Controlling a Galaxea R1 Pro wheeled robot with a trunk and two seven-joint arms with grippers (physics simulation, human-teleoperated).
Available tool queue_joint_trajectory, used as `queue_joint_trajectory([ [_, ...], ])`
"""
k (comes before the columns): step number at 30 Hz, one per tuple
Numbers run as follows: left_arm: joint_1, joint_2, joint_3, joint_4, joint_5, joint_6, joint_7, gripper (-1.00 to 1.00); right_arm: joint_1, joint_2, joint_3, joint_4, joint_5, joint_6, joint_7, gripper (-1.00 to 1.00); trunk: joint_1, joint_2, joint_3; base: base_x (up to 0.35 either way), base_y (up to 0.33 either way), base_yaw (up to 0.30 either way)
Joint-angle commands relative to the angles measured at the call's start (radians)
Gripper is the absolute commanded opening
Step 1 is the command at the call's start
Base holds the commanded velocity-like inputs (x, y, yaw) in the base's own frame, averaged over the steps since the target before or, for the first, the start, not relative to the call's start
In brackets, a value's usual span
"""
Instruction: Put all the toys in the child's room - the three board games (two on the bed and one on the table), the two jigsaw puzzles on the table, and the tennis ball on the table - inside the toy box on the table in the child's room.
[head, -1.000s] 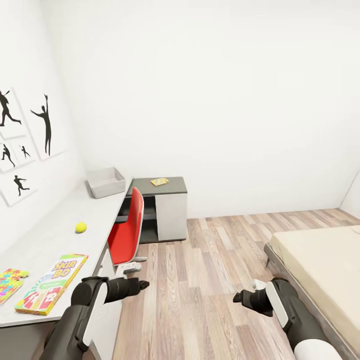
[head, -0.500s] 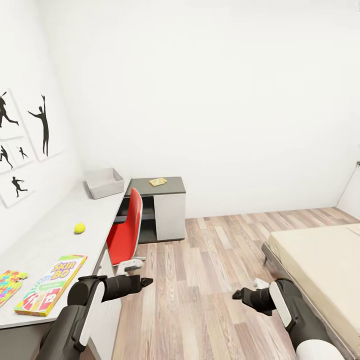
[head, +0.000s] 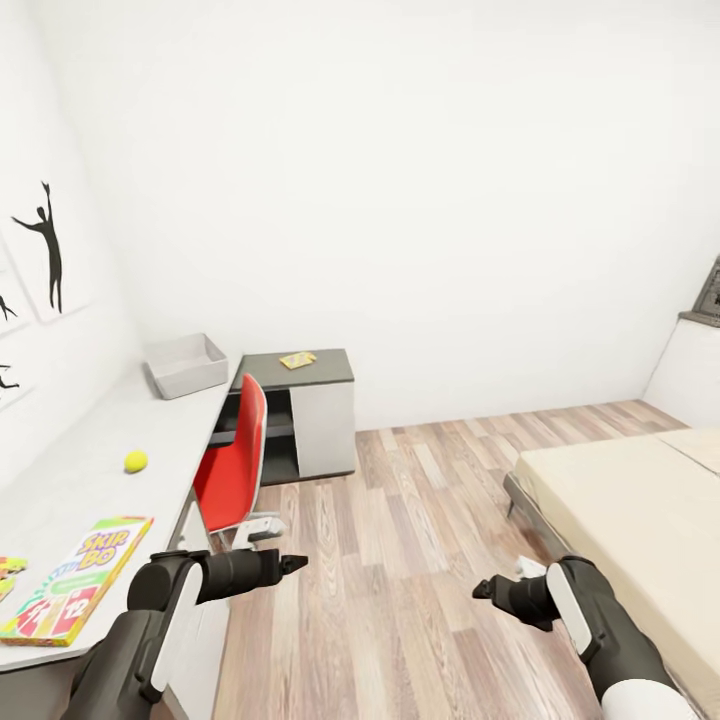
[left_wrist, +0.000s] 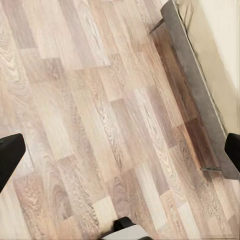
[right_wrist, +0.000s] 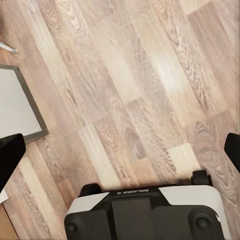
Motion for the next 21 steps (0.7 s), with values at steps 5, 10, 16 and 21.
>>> queue_joint_trajectory([
  [5,-0.001,0.000,-0.002,-0.001,0.007,0.008,-0.001,1.00,-0.001,-0.010,-0.001,0.004,0.005,0.002,0.009,1.00,-0.007,0.012,-0.003,0.000,0.000,-0.148],
  [10,-0.001,0.000,-0.008,-0.001,0.006,0.008,-0.002,1.00,-0.001,-0.013,-0.001,0.006,0.004,-0.001,0.009,1.00,-0.007,0.012,-0.010,0.000,0.000,-0.149],
  [16,-0.001,0.000,-0.009,-0.001,0.005,0.008,-0.002,1.00,-0.001,-0.014,-0.001,0.007,0.004,-0.002,0.009,1.00,-0.007,0.012,-0.019,0.000,0.000,-0.149],
  [21,-0.001,0.000,-0.010,-0.001,0.005,0.008,-0.002,1.00,-0.001,-0.014,-0.001,0.007,0.007,-0.003,0.008,1.00,-0.007,0.012,-0.026,0.000,0.000,-0.149],
])
